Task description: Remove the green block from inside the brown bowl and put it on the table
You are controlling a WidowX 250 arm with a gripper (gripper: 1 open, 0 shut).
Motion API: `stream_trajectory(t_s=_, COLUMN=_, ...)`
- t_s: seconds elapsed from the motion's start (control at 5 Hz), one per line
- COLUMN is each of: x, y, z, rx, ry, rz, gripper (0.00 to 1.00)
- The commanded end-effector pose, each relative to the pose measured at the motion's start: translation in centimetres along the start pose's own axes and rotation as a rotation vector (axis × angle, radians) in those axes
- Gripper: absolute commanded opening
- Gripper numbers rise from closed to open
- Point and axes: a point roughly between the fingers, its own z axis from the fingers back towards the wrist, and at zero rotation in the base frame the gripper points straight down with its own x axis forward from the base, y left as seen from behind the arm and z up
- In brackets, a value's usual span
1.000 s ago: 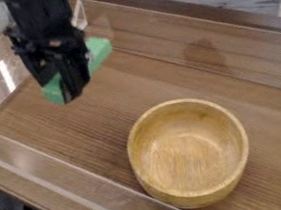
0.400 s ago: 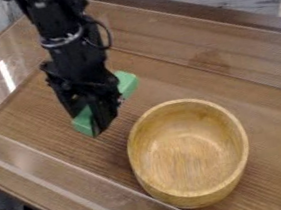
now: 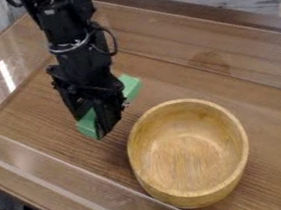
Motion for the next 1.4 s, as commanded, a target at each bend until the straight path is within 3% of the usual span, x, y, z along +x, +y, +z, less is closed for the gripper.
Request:
stream_trajectory(t_s=0.0, x=0.77, y=0.08, z=0.53, rx=0.015, ry=-0.032, rz=-0.012, gripper=0.00)
stream_trajectory(t_s=1.2, x=1.16, y=0.00, z=0.46, rx=-0.004, ry=-0.019, rz=-0.012, gripper=0.00)
